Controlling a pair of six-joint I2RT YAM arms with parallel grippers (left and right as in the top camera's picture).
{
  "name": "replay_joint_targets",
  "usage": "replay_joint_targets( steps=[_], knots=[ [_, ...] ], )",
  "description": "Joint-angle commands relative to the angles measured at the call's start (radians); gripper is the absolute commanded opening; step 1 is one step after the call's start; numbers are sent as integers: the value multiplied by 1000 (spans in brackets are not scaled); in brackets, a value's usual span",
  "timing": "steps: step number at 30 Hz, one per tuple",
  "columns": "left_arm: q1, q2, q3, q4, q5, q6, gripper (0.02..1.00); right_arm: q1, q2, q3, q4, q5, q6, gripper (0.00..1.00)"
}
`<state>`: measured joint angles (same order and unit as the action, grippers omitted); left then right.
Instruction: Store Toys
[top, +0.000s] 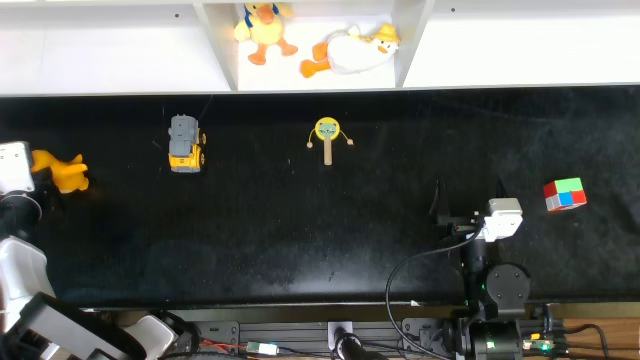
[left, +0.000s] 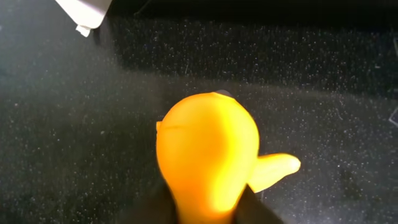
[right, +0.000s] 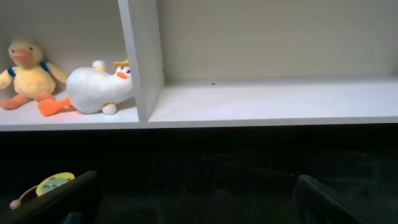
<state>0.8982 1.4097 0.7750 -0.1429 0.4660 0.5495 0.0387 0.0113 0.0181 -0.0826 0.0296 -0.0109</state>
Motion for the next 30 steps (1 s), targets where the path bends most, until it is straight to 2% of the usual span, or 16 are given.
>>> replay_joint_targets(
  steps=[1, 8, 12, 18, 21, 25, 30],
  knots=[
    [-2, -72, 19, -5, 74, -97, 102, -4, -7, -13, 5, -4, 4, 996],
    [-2, -249, 19, -45, 85, -260, 56, -4, -7, -13, 5, -4, 4, 993],
    [-7, -327, 19, -76, 119, -281, 97, -4, -7, -13, 5, -4, 4, 996],
    [-60, -404, 20, -99, -6, -367, 112, -4, -7, -13, 5, -4, 4, 996],
    [-120, -388, 40, -114, -68, -377, 110, -4, -7, -13, 5, -4, 4, 996],
    [-211, -319, 105, -149, -194, -402, 106, -4, -7, -13, 5, -4, 4, 996],
    [-274, -196, 208, -158, -246, -436, 102, -4, -7, -13, 5, -4, 4, 996]
  ],
)
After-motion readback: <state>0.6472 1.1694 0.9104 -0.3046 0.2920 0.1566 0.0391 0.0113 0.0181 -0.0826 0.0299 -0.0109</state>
